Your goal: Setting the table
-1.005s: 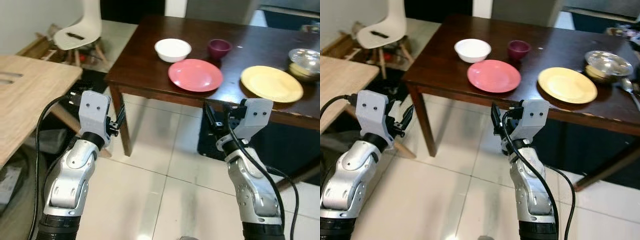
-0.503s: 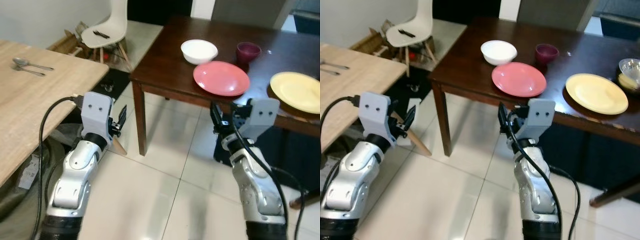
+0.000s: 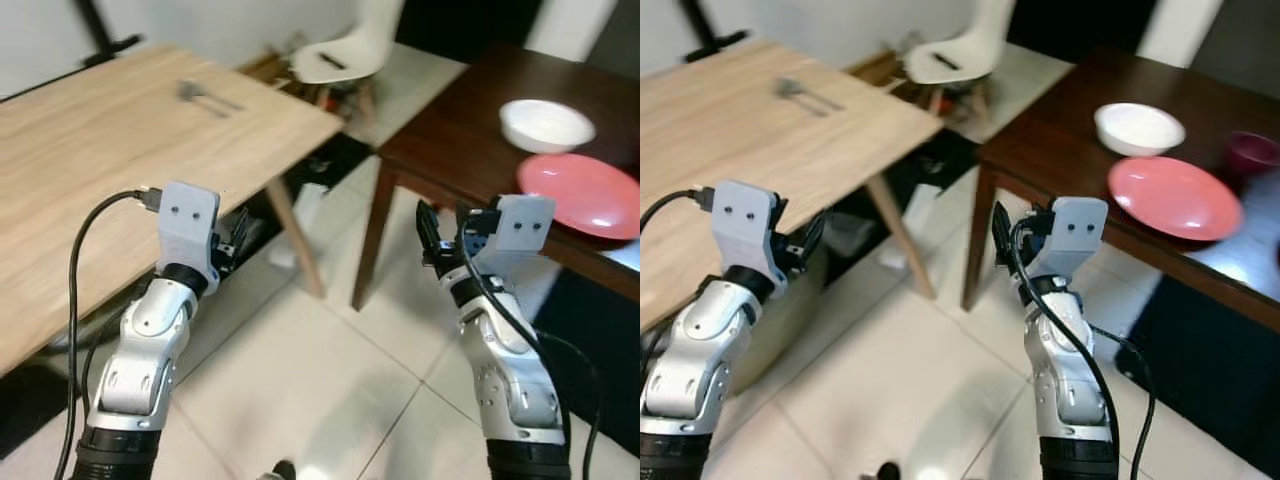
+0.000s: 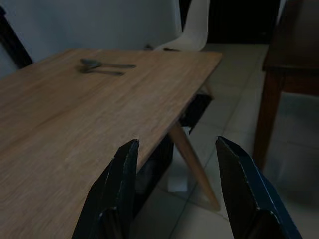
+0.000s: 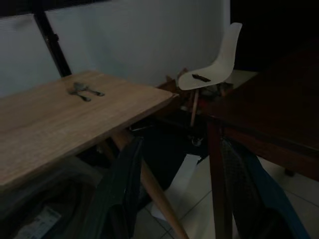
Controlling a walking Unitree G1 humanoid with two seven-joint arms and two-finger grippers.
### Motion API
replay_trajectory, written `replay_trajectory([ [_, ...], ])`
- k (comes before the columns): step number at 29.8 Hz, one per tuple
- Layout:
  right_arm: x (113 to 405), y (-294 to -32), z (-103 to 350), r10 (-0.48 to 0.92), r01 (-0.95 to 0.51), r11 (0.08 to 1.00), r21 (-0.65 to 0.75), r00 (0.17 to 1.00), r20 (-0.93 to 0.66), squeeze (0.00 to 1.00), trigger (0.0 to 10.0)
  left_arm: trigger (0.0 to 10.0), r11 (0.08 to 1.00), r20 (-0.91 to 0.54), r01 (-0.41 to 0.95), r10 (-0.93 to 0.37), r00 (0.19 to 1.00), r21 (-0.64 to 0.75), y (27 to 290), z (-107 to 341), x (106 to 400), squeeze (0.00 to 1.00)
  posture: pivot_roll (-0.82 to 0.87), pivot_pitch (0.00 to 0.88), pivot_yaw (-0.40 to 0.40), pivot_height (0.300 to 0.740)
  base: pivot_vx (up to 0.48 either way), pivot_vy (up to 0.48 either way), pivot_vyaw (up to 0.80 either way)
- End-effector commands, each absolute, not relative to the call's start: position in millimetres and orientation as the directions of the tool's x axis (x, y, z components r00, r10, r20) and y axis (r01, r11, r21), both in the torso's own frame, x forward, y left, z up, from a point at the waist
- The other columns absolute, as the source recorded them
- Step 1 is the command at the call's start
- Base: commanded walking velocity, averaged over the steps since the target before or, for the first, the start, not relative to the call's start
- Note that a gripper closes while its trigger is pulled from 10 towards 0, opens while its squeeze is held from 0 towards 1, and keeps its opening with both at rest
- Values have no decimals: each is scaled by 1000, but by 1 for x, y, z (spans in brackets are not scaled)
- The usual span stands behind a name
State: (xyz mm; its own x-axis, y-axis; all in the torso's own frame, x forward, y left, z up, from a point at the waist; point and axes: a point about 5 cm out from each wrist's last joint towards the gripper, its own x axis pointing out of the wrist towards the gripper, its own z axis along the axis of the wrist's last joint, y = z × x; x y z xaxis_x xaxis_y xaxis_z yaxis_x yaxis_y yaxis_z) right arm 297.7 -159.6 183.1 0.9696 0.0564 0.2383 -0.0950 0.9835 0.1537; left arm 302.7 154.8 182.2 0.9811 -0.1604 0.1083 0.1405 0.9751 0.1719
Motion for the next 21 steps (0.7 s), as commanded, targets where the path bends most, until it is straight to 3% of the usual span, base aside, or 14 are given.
replay_trajectory([
  [1, 296, -164, 182, 30, -76, 981, 181, 970, 243, 0, 10000, 10000, 970, 90, 131, -152, 984, 202, 154, 179, 305, 0, -157, 0, 57, 740, 480, 0, 0],
  [21, 296, -164, 184, 33, -80, 981, 177, 967, 254, 0, 10000, 10000, 970, 96, 139, -161, 982, 198, 152, 180, 306, 0, -156, 3, 61, 740, 480, 0, 0],
])
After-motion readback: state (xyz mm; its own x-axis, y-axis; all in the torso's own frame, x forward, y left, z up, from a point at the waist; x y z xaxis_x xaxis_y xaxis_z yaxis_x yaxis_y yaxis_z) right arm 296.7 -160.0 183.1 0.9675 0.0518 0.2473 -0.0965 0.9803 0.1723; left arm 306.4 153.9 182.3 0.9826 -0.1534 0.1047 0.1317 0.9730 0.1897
